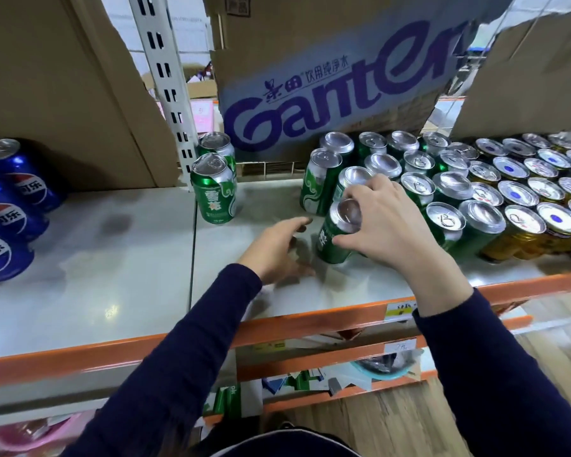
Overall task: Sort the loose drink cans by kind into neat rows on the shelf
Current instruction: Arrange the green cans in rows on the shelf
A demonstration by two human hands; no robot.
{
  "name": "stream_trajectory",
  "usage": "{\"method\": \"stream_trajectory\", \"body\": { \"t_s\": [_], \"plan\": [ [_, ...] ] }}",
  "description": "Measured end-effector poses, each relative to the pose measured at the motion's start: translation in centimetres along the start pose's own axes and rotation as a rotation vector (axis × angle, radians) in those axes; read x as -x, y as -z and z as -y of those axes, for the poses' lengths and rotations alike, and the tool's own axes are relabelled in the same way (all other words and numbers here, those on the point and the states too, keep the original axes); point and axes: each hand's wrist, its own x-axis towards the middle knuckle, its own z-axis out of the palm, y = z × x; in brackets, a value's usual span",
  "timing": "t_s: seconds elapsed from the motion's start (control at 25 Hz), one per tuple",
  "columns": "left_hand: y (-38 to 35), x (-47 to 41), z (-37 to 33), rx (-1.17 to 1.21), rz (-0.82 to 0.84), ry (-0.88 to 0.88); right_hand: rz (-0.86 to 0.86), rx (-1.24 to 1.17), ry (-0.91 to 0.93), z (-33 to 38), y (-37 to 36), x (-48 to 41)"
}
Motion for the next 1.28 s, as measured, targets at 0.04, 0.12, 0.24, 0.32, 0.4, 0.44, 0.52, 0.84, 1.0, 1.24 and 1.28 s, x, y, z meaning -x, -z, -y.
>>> {"method": "stream_trajectory", "body": {
  "t_s": [0.04,0.12,0.24,0.32,0.4,0.44,0.52,0.84,1.0,1.24,1.28],
  "plan": [
    [-0.9,0.0,-0.1,-0.054,-0.023,-0.026,-0.001,0.0,0.0,0.1,0.1,0.2],
    [-2.2,-0.1,-0.5,-0.071,-0.078,-0.098,-0.025,-0.062,0.01,-0.1,-0.1,0.9],
    [-1.5,0.2,-0.5,0.415,-0.049,-0.109,-0.118,-0.461,-0.015,-1.1,-0.1,1.8],
    [-0.2,0.7,0.1,0.843,0.024,-0.105,-0.104,-0.713,-0.045,-2.0,0.2,2.0],
    [0.7,1.2,0.0,1.019,-0.012,-0.062,-0.032,-0.736,-0.007,-2.7,0.4,1.9],
    [1.3,1.2,-0.2,0.993,-0.109,-0.001,-0.002,-0.695,0.04,-2.9,0.4,1.8],
    [2.6,0.7,-0.3,0.858,-0.316,0.107,0.03,-0.599,0.104,-3.2,0.5,1.2],
    [-1.5,3.2,-1.2,0.106,-0.166,-0.106,-0.129,-0.328,0.098,0.5,-9.2,3.5],
    [-0.9,3.0,-0.6,0.175,-0.194,-0.036,-0.138,-0.335,0.137,0.1,-10.8,2.6],
    [-0.5,2.3,0.1,0.307,-0.124,0.005,-0.16,-0.418,0.169,-0.4,-8.3,2.8],
    [-0.2,2.2,0.2,0.302,-0.112,0.008,-0.195,-0.434,0.184,-0.6,-7.6,2.9]
  ]
}}
